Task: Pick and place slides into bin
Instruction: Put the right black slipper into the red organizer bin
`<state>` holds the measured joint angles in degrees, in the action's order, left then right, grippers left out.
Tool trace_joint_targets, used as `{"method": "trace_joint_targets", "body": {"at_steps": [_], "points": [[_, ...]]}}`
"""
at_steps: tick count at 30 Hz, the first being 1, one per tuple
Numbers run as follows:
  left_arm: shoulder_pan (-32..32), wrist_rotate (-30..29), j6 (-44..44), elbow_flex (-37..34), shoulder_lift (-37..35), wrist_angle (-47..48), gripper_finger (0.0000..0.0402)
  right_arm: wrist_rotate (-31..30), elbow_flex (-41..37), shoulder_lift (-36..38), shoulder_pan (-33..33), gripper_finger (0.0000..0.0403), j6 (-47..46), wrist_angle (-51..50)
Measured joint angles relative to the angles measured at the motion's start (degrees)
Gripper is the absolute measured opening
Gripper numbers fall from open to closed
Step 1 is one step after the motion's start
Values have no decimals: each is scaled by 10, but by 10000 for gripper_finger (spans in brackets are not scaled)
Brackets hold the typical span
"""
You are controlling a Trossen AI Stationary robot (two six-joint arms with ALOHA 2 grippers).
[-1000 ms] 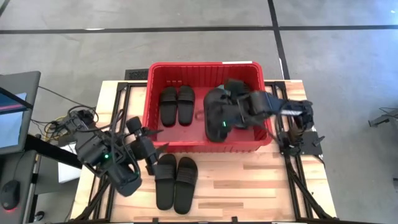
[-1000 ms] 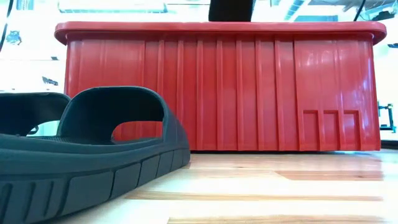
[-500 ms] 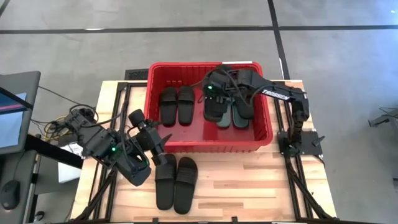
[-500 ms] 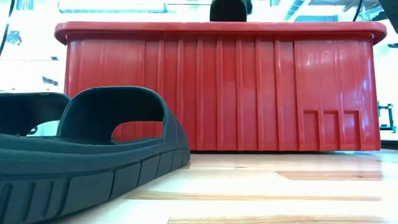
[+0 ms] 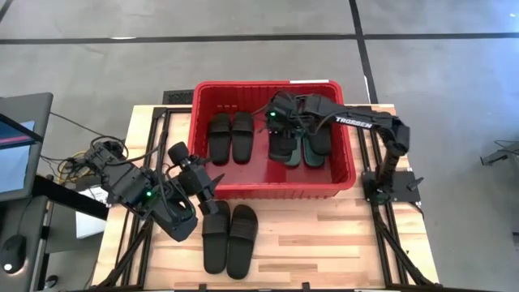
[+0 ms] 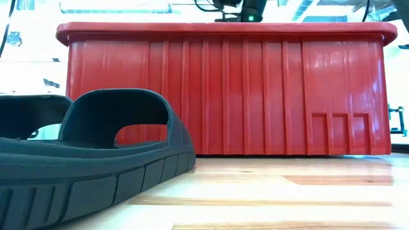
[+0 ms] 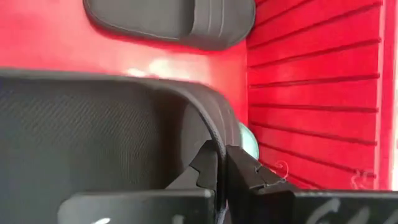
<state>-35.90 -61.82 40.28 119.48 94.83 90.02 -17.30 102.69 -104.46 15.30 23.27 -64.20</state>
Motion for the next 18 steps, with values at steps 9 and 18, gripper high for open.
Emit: {"method": "trace_joint_targets", "body": {"at_steps": [9,18], "points": [[7,-4,9,0,0,0,206,25,-173,116,18,1,95,168],[37,-1,34,0,0,0,206,25,-260,122,90,1,158,229]]}}
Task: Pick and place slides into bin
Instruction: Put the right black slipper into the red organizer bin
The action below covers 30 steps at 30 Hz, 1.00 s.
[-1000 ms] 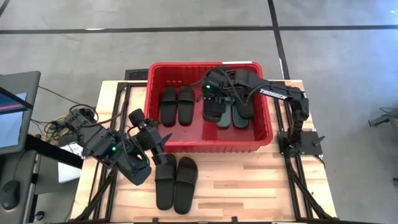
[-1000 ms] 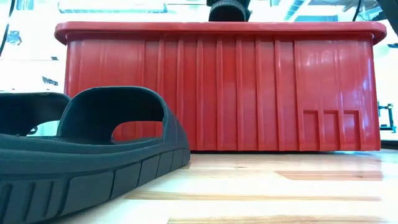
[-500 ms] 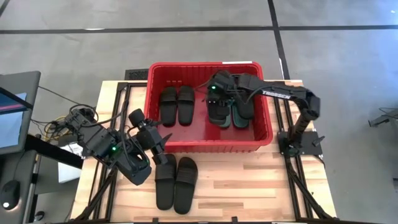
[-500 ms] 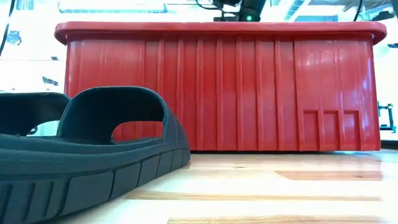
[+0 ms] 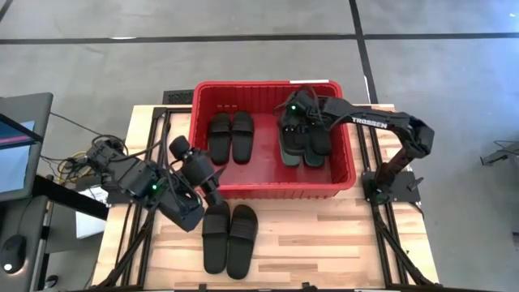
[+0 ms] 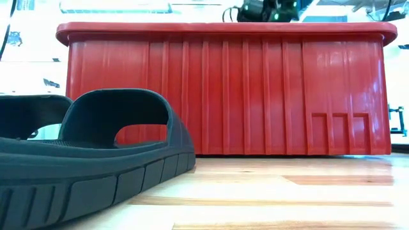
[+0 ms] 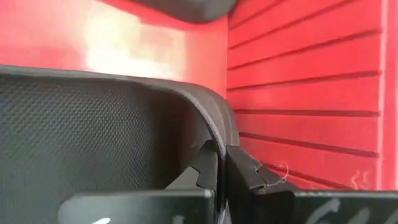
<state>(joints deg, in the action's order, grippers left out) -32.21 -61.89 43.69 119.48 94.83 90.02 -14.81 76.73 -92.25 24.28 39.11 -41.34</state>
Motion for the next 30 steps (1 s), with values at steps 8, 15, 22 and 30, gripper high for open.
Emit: {"method": "trace_joint_targets", "body": {"at_steps": [8,15,22,30], "points": [[20,3,21,0,0,0,206,25,-5,-36,38,1,46,60],[30,16,27,0,0,0,206,37,-5,-61,61,1,64,62],[35,16,26,0,0,0,206,44,-5,-64,71,1,65,60],[40,16,23,0,0,0,206,60,-4,-64,87,12,60,41]]}}
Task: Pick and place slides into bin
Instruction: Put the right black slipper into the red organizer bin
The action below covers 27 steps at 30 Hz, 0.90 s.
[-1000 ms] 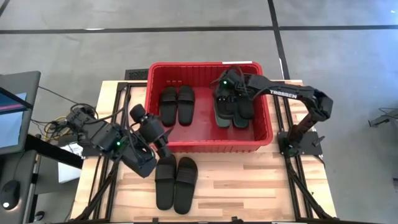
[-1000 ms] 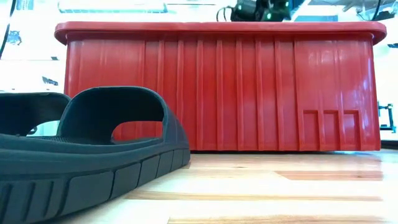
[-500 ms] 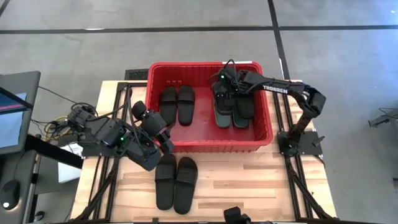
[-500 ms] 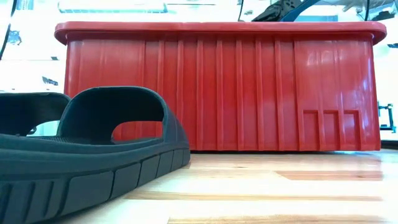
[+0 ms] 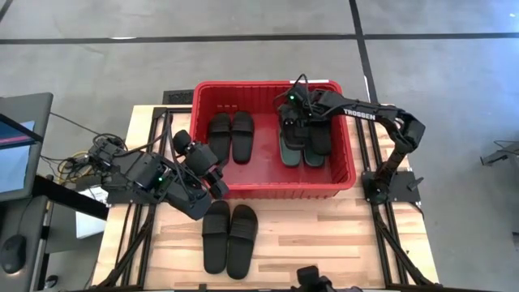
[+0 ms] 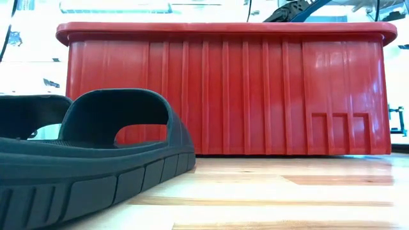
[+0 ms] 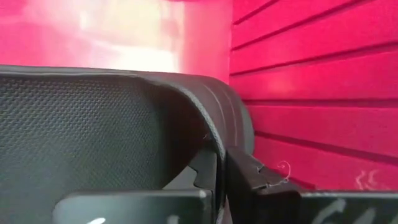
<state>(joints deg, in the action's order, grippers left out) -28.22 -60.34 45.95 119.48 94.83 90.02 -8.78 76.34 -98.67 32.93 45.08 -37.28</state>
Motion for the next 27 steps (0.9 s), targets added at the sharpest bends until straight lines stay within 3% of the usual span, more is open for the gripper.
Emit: {"method": "trace_joint_targets", "body": {"at_steps": [15,27], "points": [[2,1,-2,0,0,0,206,5,0,0,2,27,-16,-13],[2,7,2,0,0,0,206,45,0,0,2,83,-31,-31]]}}
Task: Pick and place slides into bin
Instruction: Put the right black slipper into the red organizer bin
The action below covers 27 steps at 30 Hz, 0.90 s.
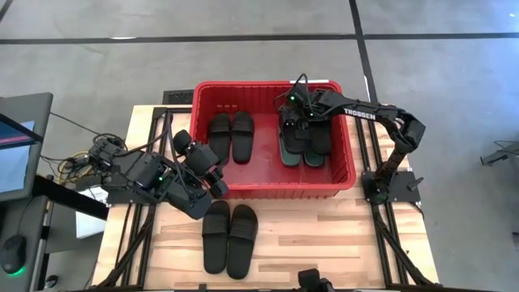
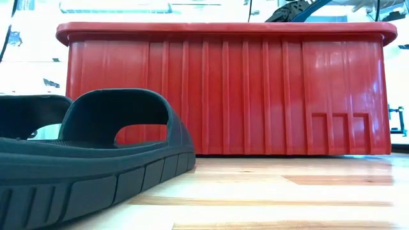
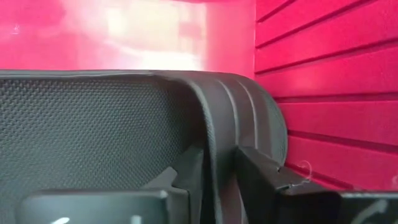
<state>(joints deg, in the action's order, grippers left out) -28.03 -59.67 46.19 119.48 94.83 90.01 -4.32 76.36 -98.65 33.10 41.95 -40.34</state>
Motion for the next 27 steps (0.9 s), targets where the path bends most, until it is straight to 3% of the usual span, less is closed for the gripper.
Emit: {"method": "trace_joint_targets", "body": {"at_steps": [8,20,27], "points": [[0,0,0,0,0,0,206,0,0,0,0,129,-11,-7],[0,0,-6,0,0,0,206,-3,-2,19,0,232,-16,-23],[0,0,-15,0,0,0,206,-3,-2,33,-1,244,-16,-34]]}}
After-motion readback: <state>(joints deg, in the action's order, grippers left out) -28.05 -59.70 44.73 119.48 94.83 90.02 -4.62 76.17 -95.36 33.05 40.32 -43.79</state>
